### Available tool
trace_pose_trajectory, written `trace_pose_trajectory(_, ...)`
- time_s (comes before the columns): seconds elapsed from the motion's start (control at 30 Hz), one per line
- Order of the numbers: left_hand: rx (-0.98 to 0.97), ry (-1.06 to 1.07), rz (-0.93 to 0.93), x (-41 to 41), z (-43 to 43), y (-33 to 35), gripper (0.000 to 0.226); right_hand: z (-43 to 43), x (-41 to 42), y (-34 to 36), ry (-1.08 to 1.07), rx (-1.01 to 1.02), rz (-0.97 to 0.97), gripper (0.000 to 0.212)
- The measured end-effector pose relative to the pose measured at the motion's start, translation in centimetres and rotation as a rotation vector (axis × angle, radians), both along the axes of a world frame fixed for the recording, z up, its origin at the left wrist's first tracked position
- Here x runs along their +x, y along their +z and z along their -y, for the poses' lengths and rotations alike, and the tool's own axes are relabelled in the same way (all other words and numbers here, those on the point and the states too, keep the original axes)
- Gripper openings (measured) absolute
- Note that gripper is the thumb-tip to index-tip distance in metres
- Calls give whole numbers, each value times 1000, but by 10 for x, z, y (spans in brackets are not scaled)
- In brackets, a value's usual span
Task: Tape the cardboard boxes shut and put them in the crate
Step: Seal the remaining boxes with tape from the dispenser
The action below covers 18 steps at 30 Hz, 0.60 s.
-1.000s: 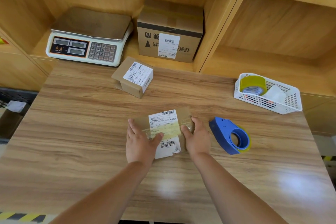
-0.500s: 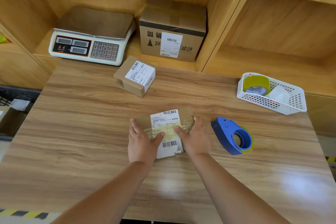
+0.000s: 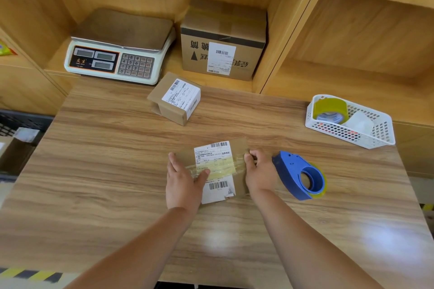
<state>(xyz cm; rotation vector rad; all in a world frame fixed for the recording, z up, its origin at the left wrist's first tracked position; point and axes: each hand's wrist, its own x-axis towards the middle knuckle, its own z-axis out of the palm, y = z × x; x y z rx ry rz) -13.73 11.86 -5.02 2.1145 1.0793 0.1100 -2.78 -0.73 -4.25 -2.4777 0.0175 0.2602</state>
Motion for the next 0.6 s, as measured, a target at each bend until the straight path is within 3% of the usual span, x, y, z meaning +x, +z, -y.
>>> trace_pose_trajectory(0.1, -8, 8, 5, 1, -1, 0, 103, -5, -1, 2, -14, -55, -35, 28)
trace_pose_trajectory(0.2, -11, 8, 2, 1, -1, 0, 101, -11, -5, -1, 32, -81, -61, 60)
trace_pose_trajectory(0.27, -9, 10, 1, 0, -1, 0, 100, -12, -6, -3, 66, -72, -45, 67)
trace_pose_trajectory(0.6, -32, 24, 9, 0, -1, -1, 92, -10, 5, -6, -40, 9, -53, 25)
